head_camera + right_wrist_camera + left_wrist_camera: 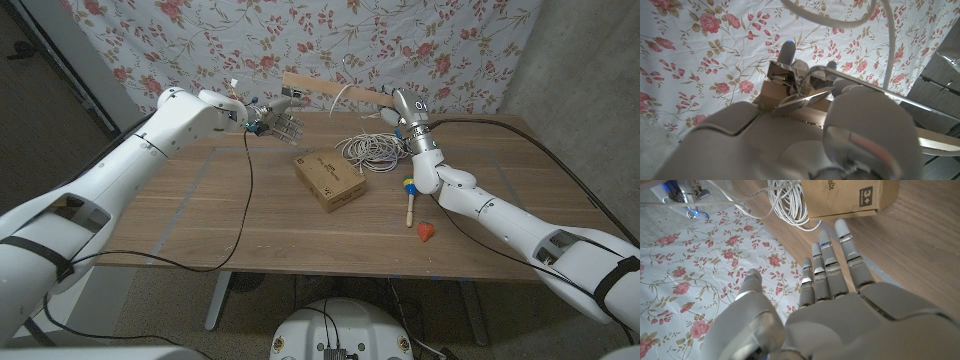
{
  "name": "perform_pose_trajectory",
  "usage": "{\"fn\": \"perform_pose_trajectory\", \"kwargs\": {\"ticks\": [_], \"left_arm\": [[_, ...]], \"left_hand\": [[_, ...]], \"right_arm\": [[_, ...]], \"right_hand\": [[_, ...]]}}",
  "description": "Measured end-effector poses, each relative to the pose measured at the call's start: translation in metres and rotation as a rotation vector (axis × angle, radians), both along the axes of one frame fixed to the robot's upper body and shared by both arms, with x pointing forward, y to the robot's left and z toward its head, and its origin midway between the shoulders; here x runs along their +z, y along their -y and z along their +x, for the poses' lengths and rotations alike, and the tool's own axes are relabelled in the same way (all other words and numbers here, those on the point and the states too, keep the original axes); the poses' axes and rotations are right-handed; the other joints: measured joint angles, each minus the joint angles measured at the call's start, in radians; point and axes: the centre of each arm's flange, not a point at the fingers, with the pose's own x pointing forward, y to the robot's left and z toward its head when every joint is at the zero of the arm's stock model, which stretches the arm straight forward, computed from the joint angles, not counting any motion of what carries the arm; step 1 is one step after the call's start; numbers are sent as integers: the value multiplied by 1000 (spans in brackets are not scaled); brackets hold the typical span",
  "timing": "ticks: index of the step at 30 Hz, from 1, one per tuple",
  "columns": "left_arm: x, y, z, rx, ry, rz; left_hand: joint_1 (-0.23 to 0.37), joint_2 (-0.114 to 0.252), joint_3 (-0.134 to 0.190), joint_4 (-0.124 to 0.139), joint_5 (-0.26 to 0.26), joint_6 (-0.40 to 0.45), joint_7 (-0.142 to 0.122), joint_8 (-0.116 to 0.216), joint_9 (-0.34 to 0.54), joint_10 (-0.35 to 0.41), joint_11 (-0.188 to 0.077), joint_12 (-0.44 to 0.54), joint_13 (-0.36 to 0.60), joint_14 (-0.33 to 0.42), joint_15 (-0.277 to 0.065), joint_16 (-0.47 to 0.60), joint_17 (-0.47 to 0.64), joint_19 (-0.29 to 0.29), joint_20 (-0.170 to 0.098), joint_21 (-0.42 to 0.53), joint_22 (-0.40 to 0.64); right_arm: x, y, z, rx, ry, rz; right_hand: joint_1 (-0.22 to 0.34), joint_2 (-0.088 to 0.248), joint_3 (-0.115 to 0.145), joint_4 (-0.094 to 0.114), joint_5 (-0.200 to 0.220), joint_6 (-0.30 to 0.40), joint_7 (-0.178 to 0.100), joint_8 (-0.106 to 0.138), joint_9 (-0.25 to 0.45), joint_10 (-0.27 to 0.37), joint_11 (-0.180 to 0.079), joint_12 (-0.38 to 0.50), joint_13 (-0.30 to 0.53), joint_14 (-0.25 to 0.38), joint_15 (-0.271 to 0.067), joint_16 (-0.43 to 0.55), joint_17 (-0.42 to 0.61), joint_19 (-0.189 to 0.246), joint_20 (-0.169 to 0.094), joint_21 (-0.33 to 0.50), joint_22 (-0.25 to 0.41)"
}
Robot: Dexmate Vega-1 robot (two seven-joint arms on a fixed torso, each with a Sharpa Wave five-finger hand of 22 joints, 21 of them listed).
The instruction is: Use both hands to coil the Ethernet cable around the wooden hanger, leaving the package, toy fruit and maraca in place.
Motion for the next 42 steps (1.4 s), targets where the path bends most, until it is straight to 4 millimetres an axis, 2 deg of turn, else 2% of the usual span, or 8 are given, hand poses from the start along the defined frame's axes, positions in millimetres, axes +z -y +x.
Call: {"fn": "perform_pose_trajectory", "kwargs": {"ticks": [7,13,17,22,29,35,40,42], "left_arm": [[1,12,11,-105,-18,8],[0,19,24,-187,-55,19],[0,26,27,-262,-78,36],[1,31,32,-320,-107,43],[-1,38,41,-386,-152,37],[-3,45,48,-445,-186,35],[-5,53,58,-456,-218,16],[-7,55,62,-451,-230,5]], "left_hand": [[11,-25,-9,3,0,23,2,4,0,27,5,5,0,30,-12,1,0,16,-6,0,4],[7,-29,-19,14,4,81,9,13,4,94,7,24,-5,100,-24,21,1,61,-36,12,5],[7,-28,-18,35,4,187,20,34,9,221,-17,58,-20,231,-61,62,2,128,-62,37,5],[-39,-22,-36,53,4,318,37,61,16,365,-41,95,-33,376,-92,104,3,198,-90,60,5],[-51,-18,-41,59,4,389,45,77,23,447,-58,104,-48,445,-104,121,3,250,-118,78,5],[7,45,8,34,4,417,38,77,23,479,-72,104,-62,471,-114,121,-5,271,-128,86,4],[63,71,45,9,4,422,39,69,17,486,-80,99,-62,474,-114,120,-5,273,-130,86,4],[90,80,61,0,4,425,35,66,16,489,-89,99,-61,474,-114,116,-5,276,-142,89,4]], "right_arm": [[0,0,-1,0,8,1],[0,0,-2,0,16,-1],[-1,-1,-2,0,20,-4],[-2,-2,-2,-4,28,-11],[-2,-4,-2,-13,43,-19],[-2,-5,-2,-16,53,-25],[-1,-7,-1,-18,58,-27],[-1,-7,-1,-19,61,-26]], "right_hand": [[0,0,0,0,-1,0,0,7,-2,0,0,0,0,0,0,0,0,0,0,0,0],[0,0,0,0,2,0,0,7,-3,0,0,0,0,0,0,0,0,0,0,0,0],[0,0,0,0,2,0,0,7,-2,0,0,0,0,0,0,0,0,0,0,0,0],[0,0,0,0,2,0,0,7,-2,0,0,0,0,0,0,0,0,0,0,0,0],[-3,-3,2,2,1,0,0,8,-2,0,0,0,0,0,0,0,-1,0,0,0,0],[-3,-3,2,2,1,-2,-2,10,-5,0,0,0,0,0,0,0,-1,0,0,0,0],[-19,3,2,2,1,-2,-2,10,-6,0,0,0,0,0,0,-2,-1,0,0,0,0],[-19,3,2,2,1,-2,-2,10,-6,0,0,0,0,0,0,-2,0,0,0,0,0]]}}
